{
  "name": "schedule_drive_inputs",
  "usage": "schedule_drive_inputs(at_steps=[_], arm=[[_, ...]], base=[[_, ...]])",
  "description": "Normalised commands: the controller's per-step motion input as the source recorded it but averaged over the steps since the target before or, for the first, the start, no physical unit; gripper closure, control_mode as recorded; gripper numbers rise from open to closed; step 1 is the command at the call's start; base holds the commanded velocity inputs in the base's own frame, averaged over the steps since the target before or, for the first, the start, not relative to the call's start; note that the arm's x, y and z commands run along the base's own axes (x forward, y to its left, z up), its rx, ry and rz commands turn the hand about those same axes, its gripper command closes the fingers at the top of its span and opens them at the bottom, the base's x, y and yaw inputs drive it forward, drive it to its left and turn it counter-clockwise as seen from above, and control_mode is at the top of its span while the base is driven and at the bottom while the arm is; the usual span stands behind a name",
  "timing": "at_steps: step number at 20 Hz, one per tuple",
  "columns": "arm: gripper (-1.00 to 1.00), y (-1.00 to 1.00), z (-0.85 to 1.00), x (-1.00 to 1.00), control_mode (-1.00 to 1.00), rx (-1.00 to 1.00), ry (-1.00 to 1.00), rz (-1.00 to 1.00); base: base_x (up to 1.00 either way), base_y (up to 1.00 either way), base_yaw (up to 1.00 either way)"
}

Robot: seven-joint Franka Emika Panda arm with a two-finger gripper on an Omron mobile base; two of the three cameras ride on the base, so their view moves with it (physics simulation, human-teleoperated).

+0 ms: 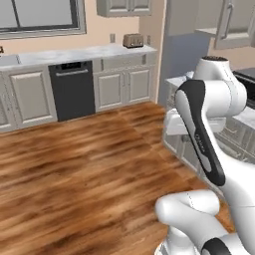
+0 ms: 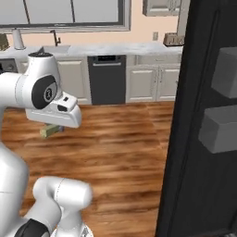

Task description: Pick the egg and butter from the fridge and place them by the bowl for mixing.

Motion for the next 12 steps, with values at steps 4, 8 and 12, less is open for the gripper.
schedule_drive_inputs(at_steps=[4, 8, 12], arm=[[1.00, 0.00, 0.00, 0.00, 1.00, 0.00, 0.00, 0.00], [1.00, 0.00, 0.00, 0.00, 1.00, 0.00, 0.00, 0.00], [1.00, 0.00, 0.00, 0.00, 1.00, 0.00, 0.00, 0.00]], base=[[1.00, 0.13, 0.05], [1.00, 0.30, 0.00], [1.00, 0.17, -0.02]])
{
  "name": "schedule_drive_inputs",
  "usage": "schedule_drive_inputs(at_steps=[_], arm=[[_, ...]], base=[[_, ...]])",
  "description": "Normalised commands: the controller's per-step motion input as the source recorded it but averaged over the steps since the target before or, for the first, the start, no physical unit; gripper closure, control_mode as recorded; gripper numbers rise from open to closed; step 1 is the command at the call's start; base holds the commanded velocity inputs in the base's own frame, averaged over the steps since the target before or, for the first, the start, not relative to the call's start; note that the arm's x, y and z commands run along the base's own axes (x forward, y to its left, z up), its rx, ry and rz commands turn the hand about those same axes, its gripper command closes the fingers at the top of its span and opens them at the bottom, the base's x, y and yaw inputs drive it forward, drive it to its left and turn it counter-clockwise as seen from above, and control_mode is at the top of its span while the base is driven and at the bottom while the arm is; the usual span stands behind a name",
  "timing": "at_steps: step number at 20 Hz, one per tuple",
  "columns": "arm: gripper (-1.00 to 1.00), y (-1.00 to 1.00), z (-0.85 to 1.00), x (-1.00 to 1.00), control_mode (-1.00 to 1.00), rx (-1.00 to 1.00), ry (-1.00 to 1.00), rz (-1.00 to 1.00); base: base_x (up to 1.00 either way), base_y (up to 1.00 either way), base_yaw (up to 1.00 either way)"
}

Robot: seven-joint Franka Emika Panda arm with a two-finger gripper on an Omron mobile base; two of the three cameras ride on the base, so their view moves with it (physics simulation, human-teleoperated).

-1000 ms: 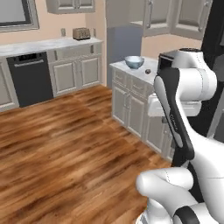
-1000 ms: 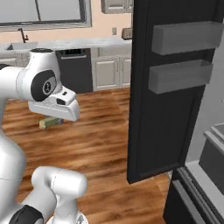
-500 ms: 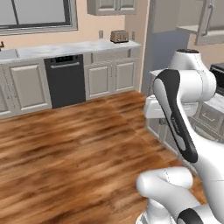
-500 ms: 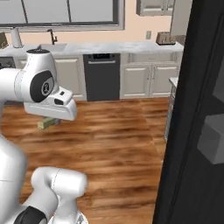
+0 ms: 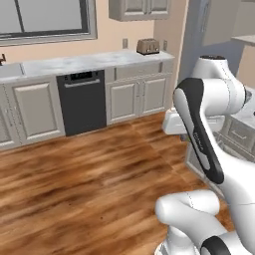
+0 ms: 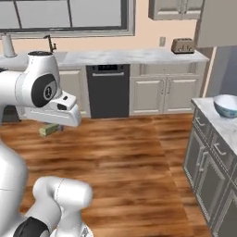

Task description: Pick the egg and butter from the fridge and place them by the bowl for mixing.

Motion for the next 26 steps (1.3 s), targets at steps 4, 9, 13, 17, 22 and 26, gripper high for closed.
schedule_drive_inputs(at_steps=[4, 9, 13, 17, 22, 26], arm=[[1.00, 0.00, 0.00, 0.00, 1.00, 0.00, 0.00, 0.00], [1.00, 0.00, 0.00, 0.00, 1.00, 0.00, 0.00, 0.00], [1.00, 0.00, 0.00, 0.00, 1.00, 0.00, 0.00, 0.00], [1.00, 0.00, 0.00, 0.00, 1.00, 0.00, 0.00, 0.00], [1.00, 0.00, 0.00, 0.00, 1.00, 0.00, 0.00, 0.00], [1.00, 0.00, 0.00, 0.00, 1.00, 0.00, 0.00, 0.00]], base=[[1.00, 0.08, -0.20], [1.00, 0.06, -0.44], [0.87, 0.11, -0.58], [0.67, 0.04, -0.68], [0.62, 0.01, -0.69], [0.68, 0.00, -0.66]])
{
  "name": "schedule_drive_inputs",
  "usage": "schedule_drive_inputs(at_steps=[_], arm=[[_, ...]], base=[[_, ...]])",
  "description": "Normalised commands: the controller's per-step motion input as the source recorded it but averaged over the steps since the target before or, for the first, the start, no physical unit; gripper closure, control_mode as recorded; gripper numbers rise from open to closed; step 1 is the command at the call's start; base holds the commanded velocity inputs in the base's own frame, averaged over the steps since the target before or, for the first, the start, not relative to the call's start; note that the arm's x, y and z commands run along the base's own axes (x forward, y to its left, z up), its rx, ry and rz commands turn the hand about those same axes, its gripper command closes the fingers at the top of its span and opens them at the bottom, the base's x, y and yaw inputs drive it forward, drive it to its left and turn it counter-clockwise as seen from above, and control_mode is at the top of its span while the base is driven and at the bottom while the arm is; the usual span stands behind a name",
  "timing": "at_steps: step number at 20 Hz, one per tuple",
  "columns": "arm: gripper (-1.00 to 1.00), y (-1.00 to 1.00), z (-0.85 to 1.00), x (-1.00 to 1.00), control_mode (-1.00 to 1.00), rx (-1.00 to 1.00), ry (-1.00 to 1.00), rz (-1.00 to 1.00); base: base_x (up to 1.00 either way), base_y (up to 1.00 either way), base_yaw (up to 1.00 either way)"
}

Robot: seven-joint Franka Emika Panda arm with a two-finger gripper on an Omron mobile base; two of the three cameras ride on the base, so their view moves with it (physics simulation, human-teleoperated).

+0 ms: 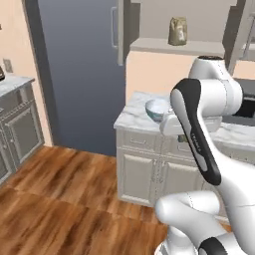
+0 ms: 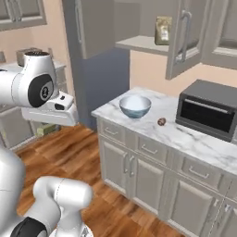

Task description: Pick the egg and butter from the fridge and place them by the bowl for mixing.

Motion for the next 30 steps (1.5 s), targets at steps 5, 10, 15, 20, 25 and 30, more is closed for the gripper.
schedule_drive_inputs(at_steps=[5, 10, 15, 20, 25, 30], arm=[[1.00, 0.00, 0.00, 0.00, 1.00, 0.00, 0.00, 0.00], [1.00, 0.00, 0.00, 0.00, 1.00, 0.00, 0.00, 0.00], [1.00, 0.00, 0.00, 0.00, 1.00, 0.00, 0.00, 0.00], [1.00, 0.00, 0.00, 0.00, 1.00, 0.00, 0.00, 0.00], [1.00, 0.00, 0.00, 0.00, 1.00, 0.00, 0.00, 0.00], [1.00, 0.00, 0.00, 0.00, 1.00, 0.00, 0.00, 0.00]], base=[[0.78, 0.00, -0.60], [0.83, 0.00, -0.48], [0.46, 0.00, -0.36], [0.10, 0.21, -0.12], [0.02, 0.38, -0.18], [0.19, 0.10, -0.15]])
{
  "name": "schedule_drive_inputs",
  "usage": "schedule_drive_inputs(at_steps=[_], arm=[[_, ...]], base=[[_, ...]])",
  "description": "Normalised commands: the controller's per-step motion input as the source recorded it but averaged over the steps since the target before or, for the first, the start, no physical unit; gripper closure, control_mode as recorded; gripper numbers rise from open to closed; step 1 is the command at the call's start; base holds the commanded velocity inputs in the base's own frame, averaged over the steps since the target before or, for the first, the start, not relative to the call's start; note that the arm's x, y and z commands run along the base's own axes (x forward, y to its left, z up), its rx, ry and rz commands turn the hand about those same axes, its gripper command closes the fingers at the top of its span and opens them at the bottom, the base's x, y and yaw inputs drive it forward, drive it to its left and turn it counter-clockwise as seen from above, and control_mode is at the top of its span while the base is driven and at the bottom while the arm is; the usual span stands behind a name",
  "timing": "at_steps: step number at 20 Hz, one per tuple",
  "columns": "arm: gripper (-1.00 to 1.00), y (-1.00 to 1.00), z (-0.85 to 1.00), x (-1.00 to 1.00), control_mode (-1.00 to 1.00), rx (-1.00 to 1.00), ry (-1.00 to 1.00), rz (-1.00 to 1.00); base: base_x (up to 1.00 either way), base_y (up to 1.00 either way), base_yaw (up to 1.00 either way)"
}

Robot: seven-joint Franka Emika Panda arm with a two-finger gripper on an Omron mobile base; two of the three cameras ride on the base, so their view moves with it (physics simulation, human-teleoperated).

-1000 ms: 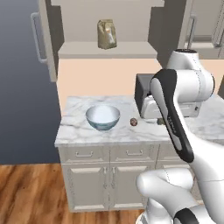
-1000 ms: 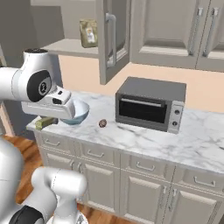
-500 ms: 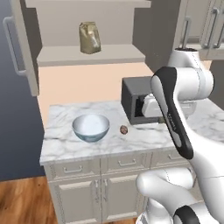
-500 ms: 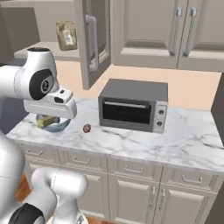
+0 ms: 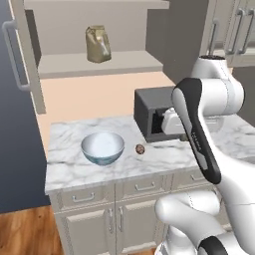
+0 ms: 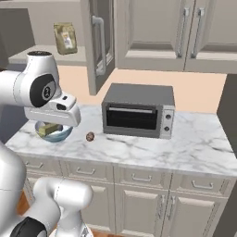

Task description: Pick the egg and butter from the fridge and place them by the bowl for mixing.

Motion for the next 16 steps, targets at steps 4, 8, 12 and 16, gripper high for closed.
schedule_drive_inputs(at_steps=[4, 8, 12, 16], arm=[[1.00, 0.00, 0.00, 0.00, 1.00, 0.00, 0.00, 0.00], [1.00, 0.00, 0.00, 0.00, 1.00, 0.00, 0.00, 0.00], [1.00, 0.00, 0.00, 0.00, 1.00, 0.00, 0.00, 0.00], [1.00, 0.00, 0.00, 0.00, 1.00, 0.00, 0.00, 0.00]], base=[[0.65, 0.24, -0.01], [0.25, 0.31, -0.05], [0.27, 0.17, -0.07], [0.58, 0.03, -0.03]])
